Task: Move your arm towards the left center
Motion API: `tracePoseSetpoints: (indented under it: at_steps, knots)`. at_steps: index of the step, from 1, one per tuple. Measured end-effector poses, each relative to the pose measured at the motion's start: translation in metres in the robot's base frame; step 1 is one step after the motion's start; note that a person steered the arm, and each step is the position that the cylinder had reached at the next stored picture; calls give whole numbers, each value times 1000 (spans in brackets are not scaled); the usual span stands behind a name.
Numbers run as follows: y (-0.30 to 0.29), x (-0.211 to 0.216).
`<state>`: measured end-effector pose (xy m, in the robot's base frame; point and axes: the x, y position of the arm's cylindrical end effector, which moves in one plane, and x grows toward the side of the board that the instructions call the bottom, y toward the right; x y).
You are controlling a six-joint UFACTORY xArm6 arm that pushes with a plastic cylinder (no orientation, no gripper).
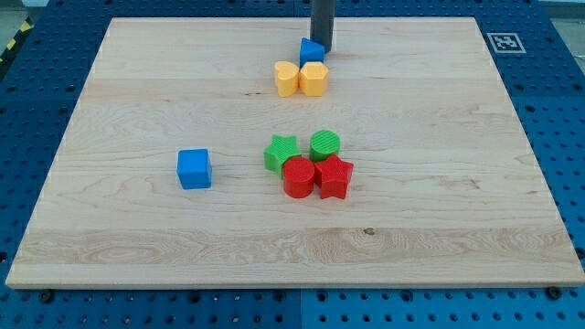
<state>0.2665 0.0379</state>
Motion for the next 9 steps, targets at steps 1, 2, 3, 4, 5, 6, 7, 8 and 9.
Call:
tracePoseSetpoints:
  at_steps: [1,2,3,4,5,6,7,8,9]
  knots:
    - [0,16]
    - [0,17]
    - [-4,14]
    - [-33,-12]
    - [-92,-48]
    - [-167,-45]
    - [-207,-34]
    - [-209,-30]
    - [-234,5]
